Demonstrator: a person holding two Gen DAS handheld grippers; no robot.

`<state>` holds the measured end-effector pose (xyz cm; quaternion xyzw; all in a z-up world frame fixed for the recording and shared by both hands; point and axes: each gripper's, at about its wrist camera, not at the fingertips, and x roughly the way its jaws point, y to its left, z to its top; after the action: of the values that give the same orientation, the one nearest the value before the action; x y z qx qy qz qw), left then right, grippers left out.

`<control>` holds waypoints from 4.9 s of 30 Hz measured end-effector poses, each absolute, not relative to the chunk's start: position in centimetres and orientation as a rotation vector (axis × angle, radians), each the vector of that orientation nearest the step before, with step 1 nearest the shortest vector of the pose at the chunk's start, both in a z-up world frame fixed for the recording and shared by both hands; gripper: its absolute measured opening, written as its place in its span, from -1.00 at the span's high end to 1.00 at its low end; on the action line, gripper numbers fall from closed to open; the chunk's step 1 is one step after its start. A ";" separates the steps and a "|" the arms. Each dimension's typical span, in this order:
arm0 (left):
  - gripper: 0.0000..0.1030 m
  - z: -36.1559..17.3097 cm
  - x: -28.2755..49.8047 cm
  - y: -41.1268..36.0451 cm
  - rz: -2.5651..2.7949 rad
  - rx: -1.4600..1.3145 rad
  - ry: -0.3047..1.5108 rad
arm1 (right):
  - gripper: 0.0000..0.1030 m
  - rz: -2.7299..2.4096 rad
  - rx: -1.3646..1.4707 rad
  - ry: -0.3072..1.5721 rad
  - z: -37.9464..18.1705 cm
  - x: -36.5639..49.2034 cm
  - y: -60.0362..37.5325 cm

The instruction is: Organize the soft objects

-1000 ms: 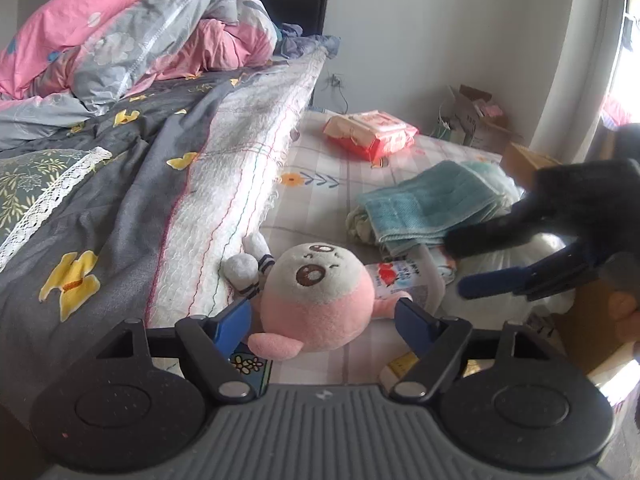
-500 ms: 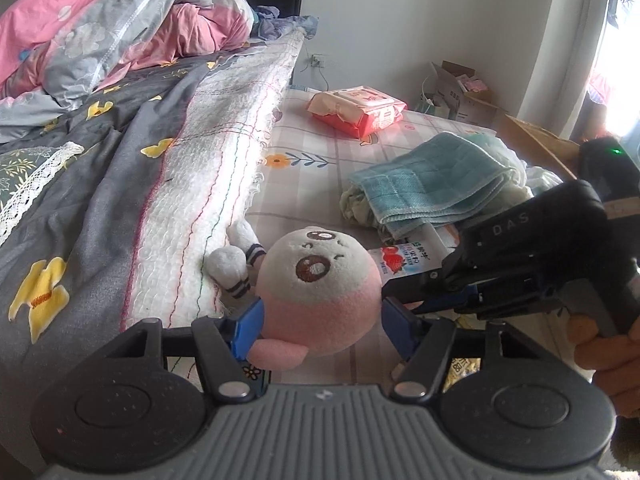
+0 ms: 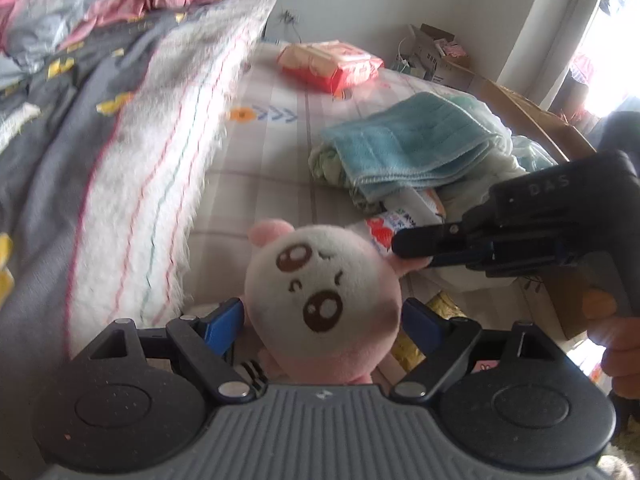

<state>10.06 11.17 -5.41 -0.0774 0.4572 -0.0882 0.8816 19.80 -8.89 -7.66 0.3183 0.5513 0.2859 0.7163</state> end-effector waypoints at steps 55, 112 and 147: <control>-0.58 6.8 17.6 -14.5 -0.591 -0.179 0.657 | 0.81 0.530 0.617 0.703 13.8 18.0 -38.1; -0.58 4.3 14.5 -9.1 -0.447 -0.185 0.708 | 0.34 0.031 0.002 0.839 3.0 27.4 -45.7; -0.07 -3.9 21.4 10.3 -0.087 -0.532 0.929 | 0.15 0.593 0.348 1.173 3.9 31.5 -15.9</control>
<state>21.39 10.26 -3.88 -0.2532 0.4425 -0.0413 0.8593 31.53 -15.88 3.87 0.1607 0.5422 0.2740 0.7779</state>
